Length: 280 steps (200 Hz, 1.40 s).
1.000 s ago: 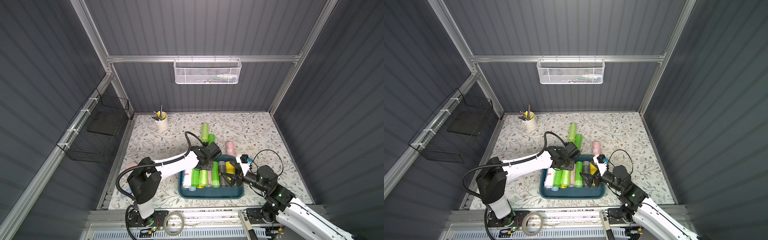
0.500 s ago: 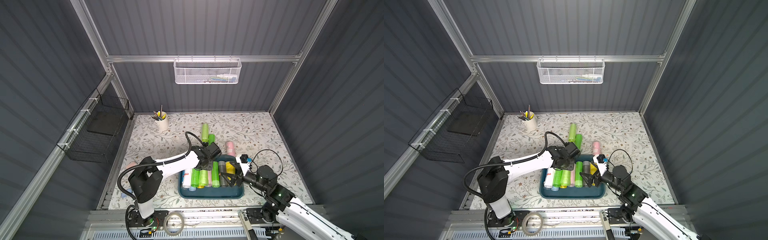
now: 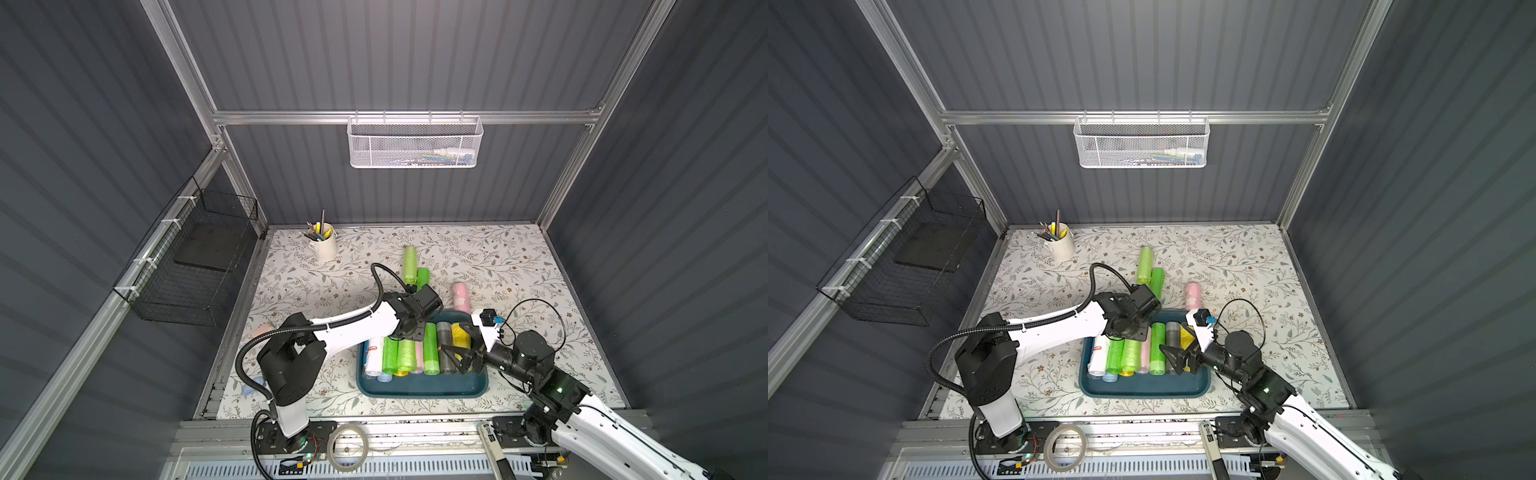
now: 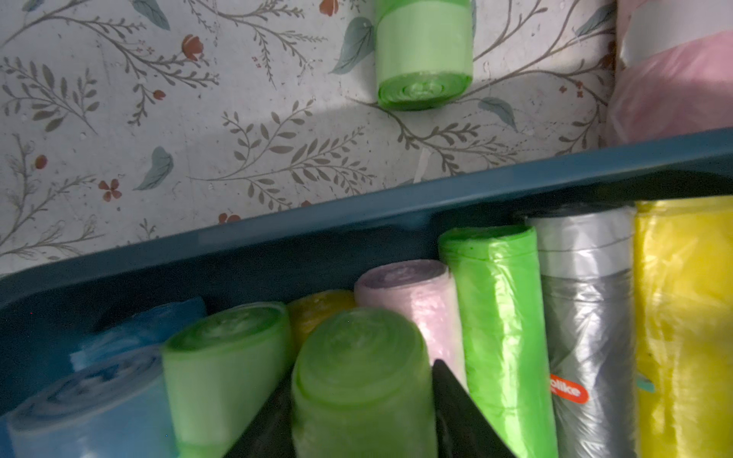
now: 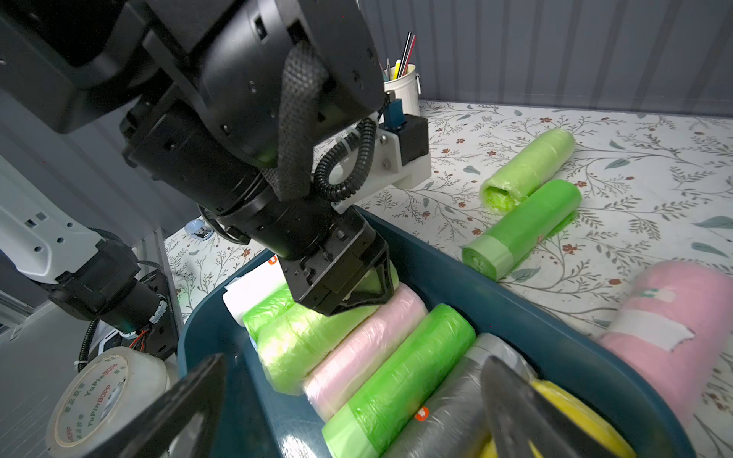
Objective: Put the roll of trash bags into the storage box
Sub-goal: Place the roll of trash bags in the storage box.
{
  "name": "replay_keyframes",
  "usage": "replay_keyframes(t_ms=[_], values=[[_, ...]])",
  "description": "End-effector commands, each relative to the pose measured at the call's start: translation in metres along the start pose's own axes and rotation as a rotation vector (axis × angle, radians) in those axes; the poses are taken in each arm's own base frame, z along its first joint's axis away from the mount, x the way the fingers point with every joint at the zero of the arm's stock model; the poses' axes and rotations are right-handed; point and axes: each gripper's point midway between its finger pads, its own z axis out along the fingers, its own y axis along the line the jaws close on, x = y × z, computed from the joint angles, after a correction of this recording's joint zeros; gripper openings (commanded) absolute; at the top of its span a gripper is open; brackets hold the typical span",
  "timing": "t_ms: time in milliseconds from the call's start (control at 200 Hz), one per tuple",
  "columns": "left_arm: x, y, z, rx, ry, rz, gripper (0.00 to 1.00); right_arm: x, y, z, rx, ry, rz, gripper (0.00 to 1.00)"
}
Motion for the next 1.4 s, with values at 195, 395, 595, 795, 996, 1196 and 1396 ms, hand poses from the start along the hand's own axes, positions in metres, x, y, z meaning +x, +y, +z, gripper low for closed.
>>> replay_keyframes(t_ms=[195,395,595,795,996,1196,1396], values=[[-0.001,0.010,-0.004,-0.044,0.005,0.018,0.58,-0.003,-0.001,0.001,0.001,-0.013,-0.009,0.99],[-0.008,0.009,-0.016,-0.031,-0.024,0.018,0.60,-0.002,-0.002,0.002,0.007,-0.007,-0.007,0.99],[-0.012,0.014,-0.027,-0.044,-0.045,0.022,0.63,-0.002,-0.003,0.002,0.010,-0.006,-0.007,0.99],[-0.018,0.023,-0.044,-0.063,-0.090,0.018,0.66,-0.001,-0.003,0.002,0.009,-0.007,-0.005,0.99],[-0.022,0.031,-0.060,-0.069,-0.126,0.027,0.69,-0.001,-0.006,0.002,0.024,-0.004,-0.003,0.99],[-0.034,0.013,-0.094,0.096,-0.237,0.127,0.78,-0.001,-0.012,0.002,0.053,-0.009,0.008,0.99],[-0.026,0.011,-0.126,0.270,-0.427,0.282,1.00,-0.003,-0.017,0.002,0.081,-0.003,0.011,0.99]])
